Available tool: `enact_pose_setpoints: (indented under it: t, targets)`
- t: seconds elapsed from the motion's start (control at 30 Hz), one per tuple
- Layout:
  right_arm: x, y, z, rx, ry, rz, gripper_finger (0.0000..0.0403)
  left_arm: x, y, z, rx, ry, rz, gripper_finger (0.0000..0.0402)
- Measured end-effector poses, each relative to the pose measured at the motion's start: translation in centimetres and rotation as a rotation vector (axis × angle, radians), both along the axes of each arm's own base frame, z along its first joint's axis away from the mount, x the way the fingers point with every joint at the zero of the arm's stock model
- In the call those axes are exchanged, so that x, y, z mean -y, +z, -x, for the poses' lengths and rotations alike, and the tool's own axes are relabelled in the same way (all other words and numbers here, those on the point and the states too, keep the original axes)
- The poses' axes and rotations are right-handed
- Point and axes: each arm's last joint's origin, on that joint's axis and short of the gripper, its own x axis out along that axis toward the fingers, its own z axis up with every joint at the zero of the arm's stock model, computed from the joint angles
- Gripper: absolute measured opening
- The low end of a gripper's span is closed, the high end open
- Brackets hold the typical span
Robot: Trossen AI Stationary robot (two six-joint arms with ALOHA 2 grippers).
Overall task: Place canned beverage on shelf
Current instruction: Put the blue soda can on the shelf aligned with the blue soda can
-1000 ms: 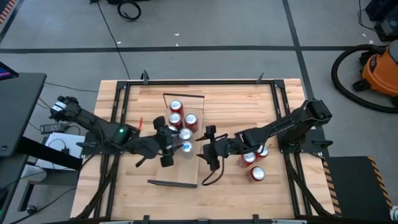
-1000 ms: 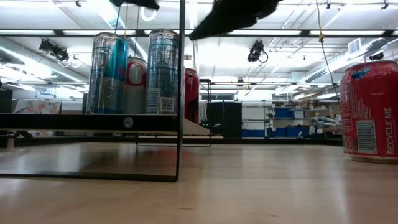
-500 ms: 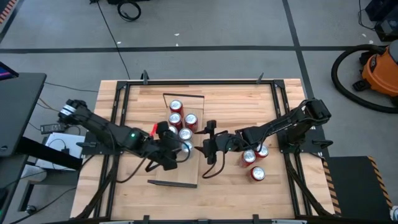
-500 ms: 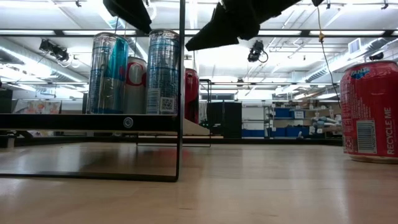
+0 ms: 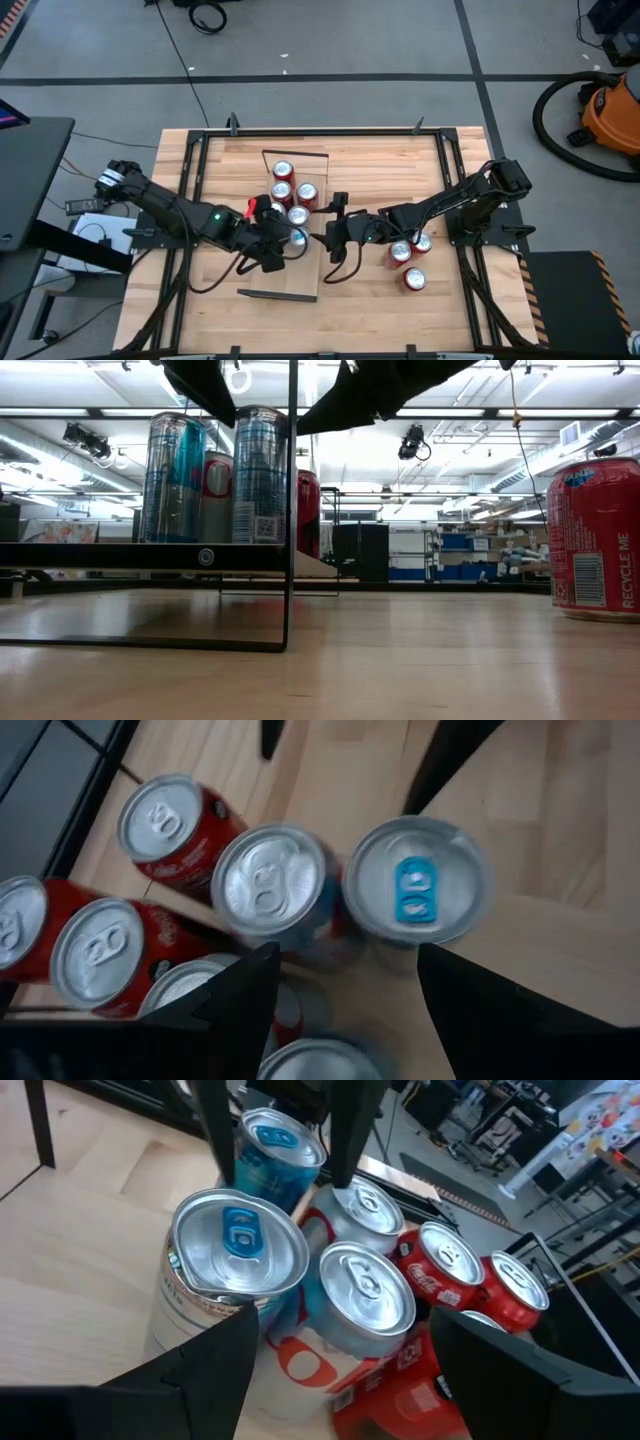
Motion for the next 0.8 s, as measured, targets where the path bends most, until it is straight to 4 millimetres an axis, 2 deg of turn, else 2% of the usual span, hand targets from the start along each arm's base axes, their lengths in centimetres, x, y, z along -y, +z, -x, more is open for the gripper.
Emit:
enact_pose_setpoints:
  t: [0.6,0.8]
  targets:
    - [-0.9,0.0,0.1,0.005,0.080,-0.080,0.0304,-0.5,-0.5,-0.5,-0.021,0.019,-0.017,0.0249]
    - [-1.9,0.3,0.8,-0.010,0.016,0.070,0.0304,-0.4,-0.4,-0.4,-0.019,0.011,-0.015,0.0249]
